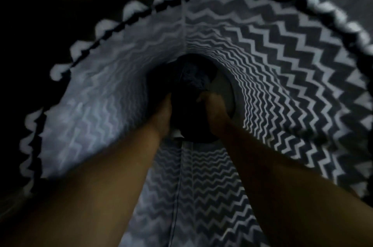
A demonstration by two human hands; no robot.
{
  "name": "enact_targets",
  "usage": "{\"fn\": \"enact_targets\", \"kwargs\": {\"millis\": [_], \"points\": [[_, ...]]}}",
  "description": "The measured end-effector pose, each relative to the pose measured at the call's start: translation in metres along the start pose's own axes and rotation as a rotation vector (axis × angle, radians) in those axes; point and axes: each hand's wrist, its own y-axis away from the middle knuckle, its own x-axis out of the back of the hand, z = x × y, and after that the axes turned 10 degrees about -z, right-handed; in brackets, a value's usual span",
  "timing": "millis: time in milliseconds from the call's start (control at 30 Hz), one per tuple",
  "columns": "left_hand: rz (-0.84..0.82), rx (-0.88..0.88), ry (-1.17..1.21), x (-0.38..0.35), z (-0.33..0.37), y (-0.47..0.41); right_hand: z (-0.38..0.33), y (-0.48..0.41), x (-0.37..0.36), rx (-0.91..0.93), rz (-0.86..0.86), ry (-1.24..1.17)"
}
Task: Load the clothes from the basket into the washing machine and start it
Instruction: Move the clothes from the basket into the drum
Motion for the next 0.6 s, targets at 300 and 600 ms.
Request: {"fn": "enact_targets", "kwargs": {"millis": [300, 600], "points": [[-0.354, 0.058, -0.099, 0.002, 0.03, 0.058, 0.011, 0.069, 0.011, -0.054, 0.001, -0.331], [-0.023, -0.192, -0.297, -0.04, 0.051, 0.166, -0.015, 0.115, 0.024, -0.104, 0.185, 0.173]]}}
